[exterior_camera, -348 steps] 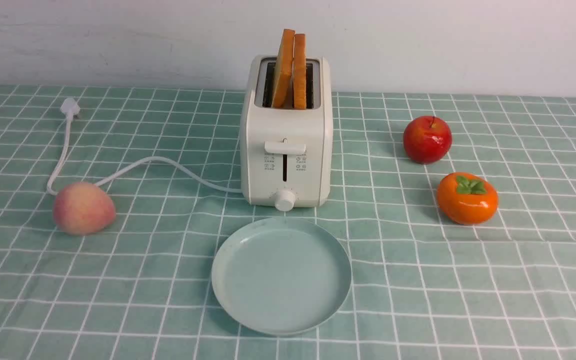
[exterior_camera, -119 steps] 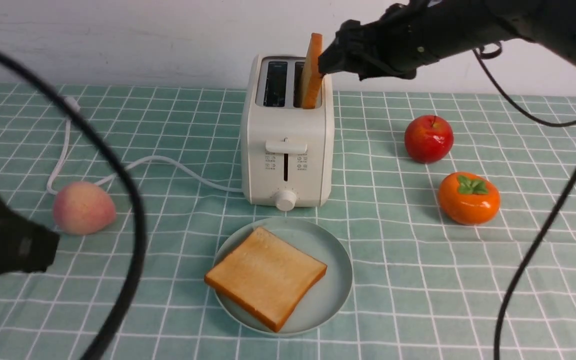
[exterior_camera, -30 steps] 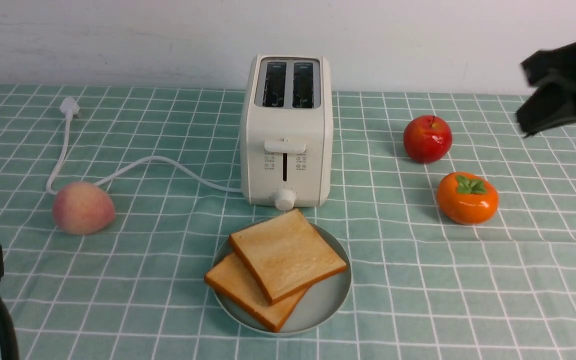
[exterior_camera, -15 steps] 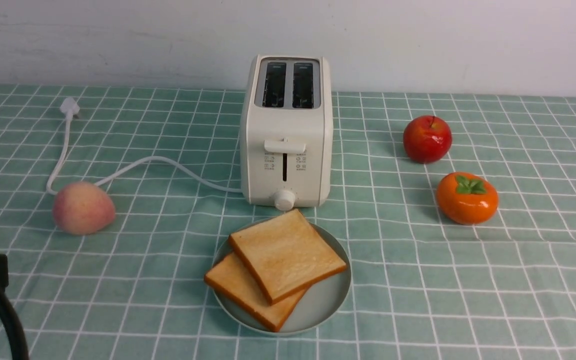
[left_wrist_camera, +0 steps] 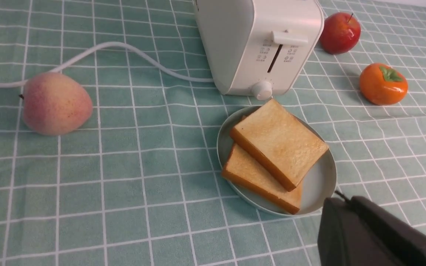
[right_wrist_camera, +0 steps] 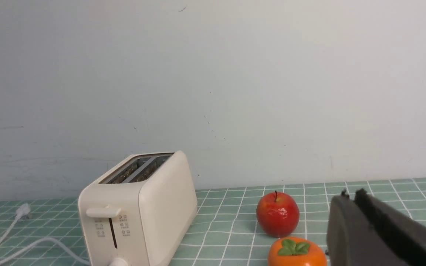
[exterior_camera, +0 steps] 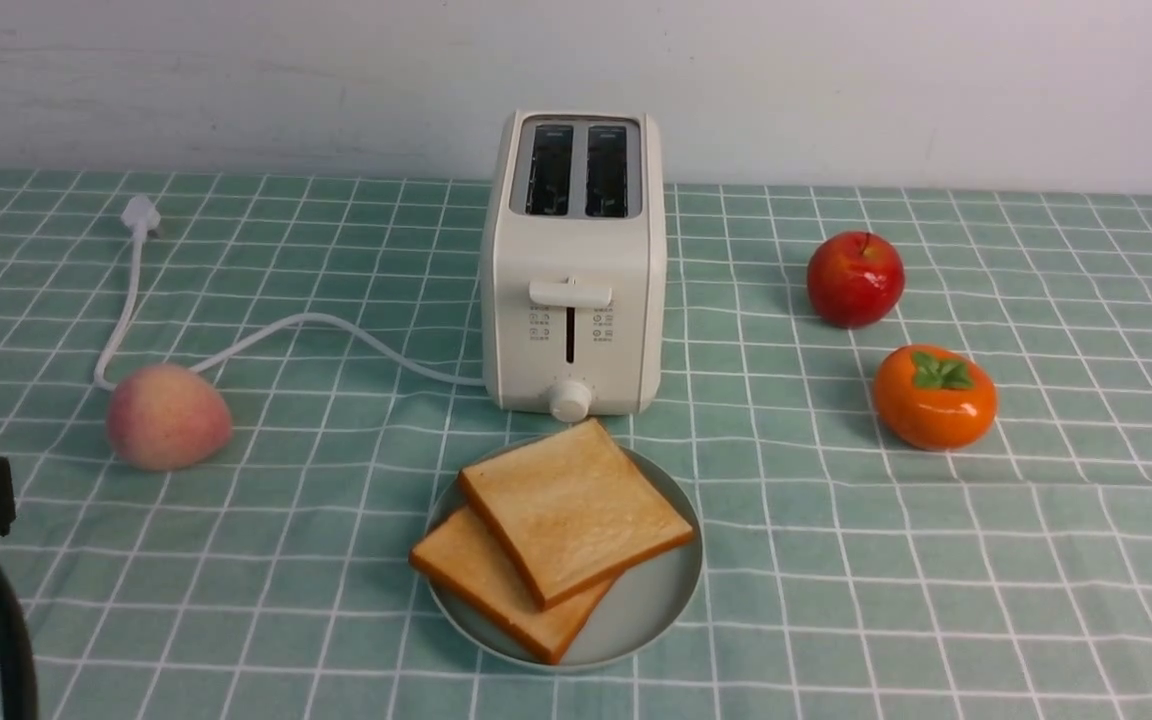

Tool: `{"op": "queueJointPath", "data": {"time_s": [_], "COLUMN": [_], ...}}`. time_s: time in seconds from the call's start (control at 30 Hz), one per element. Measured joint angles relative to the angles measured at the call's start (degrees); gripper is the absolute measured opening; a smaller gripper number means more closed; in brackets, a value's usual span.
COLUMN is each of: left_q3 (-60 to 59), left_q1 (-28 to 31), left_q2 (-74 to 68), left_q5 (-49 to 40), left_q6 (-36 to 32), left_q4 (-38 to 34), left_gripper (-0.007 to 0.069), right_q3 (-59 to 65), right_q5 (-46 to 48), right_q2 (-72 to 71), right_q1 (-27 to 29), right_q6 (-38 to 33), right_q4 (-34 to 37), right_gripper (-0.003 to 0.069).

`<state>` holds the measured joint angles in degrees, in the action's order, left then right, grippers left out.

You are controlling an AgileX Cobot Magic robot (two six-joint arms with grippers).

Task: Take toasted bread from bread machine on blue coffee table place on plate.

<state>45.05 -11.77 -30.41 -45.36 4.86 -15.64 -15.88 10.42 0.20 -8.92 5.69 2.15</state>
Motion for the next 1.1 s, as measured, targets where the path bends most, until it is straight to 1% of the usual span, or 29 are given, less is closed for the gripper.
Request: {"op": "queueJointPath", "data": {"time_s": [0.27,0.57,0.9,1.0,1.1], "left_q3": [0.0,0.0,-0.35,-2.53,-9.77], "left_q1": [0.0,0.0,0.0,0.0,0.0], "left_q2": [6.97,7.09,7.09,7.26,11.06], "left_q5": [3.14,2.56,3.01,5.89,14.42], "left_q6": [0.0,0.0,-1.04,-1.09,-1.09], "left_q4": [-0.11,-0.36,1.28,1.34,1.8], "left_gripper": [-0.0014,-0.0014,-0.0014,-0.0014,-0.0014], "right_q3": [0.0,0.0,0.0,0.0,0.0], "right_q5": [0.42,0.42,0.42,0.47,0.47], "right_q2": [0.0,0.0,0.0,0.0,0.0], "right_q1": [0.0,0.0,0.0,0.0,0.0], "right_q6": [0.0,0.0,0.0,0.0,0.0], "right_q4": [0.0,0.0,0.0,0.0,0.0], "right_gripper": [0.0036,0.0045,0.0051,0.0051,0.0051]}}
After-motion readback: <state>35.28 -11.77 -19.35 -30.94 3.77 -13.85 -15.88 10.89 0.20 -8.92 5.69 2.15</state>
